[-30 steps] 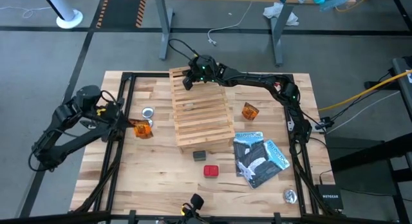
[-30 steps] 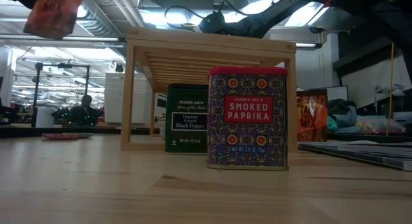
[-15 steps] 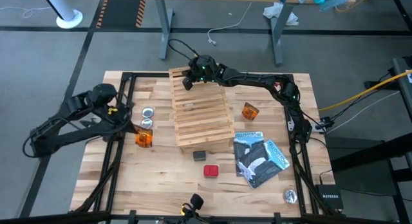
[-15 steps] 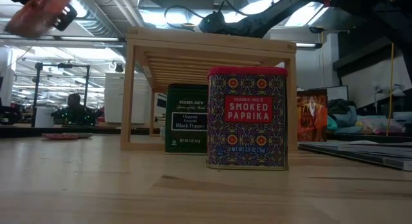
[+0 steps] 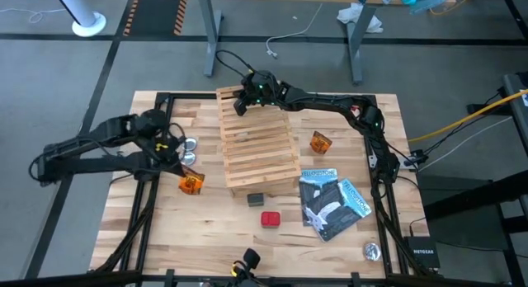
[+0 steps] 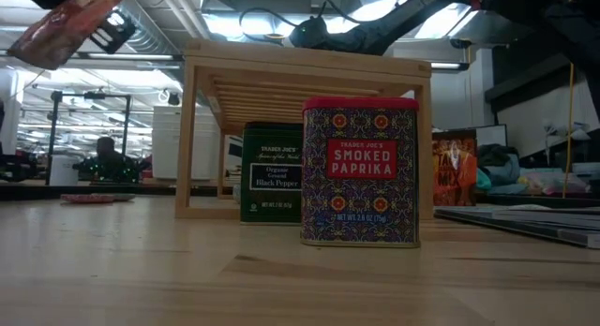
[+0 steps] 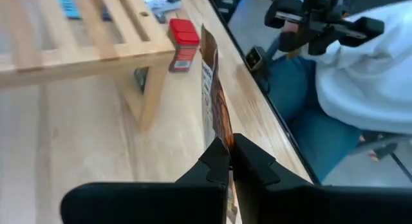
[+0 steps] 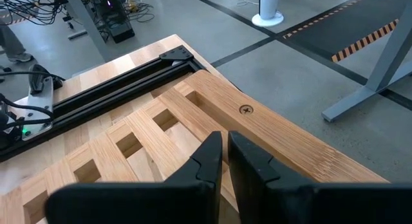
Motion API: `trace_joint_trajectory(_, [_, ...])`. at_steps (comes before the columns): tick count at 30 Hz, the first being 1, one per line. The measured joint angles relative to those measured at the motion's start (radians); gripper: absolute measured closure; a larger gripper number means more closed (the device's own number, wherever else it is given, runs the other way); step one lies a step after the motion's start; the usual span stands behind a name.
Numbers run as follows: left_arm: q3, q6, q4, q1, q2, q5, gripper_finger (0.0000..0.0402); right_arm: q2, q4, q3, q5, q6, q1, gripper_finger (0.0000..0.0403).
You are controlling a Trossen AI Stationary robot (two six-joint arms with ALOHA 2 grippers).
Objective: Shelf spices
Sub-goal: Remove the orange seasoning pack from the shelf
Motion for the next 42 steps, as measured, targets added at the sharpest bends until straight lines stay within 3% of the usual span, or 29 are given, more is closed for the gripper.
trace_joint_trajectory(4, [-0.023,0.021,0.201,-0.096,0.074,-0.007,0.0401,0.000,0.001,0.000,-0.018,0.000,0.000,0.0370])
trace_joint_trajectory(7, [-0.024,0.005,0.310,-0.160,0.112,-0.078,0.0401,0.000,0.001,0.000,-0.018,0.000,0.000,0.0370])
trace_joint_trajectory(13, [-0.025,-0.077,0.329,-0.253,0.146,-0.202,0.0401,0.000,0.003,0.000,-0.045,0.000,0.000,0.0370])
trace_joint_trajectory(29, [-0.026,-0.338,0.503,-0.546,0.261,-0.487,0.0401,-0.002,0.020,0.002,-0.419,-0.005,0.018,0.0370])
trace_joint_trajectory(42, [-0.025,-0.583,0.643,-0.781,0.391,-0.753,0.0401,-0.021,0.022,-0.001,-0.461,-0.058,0.052,0.0370])
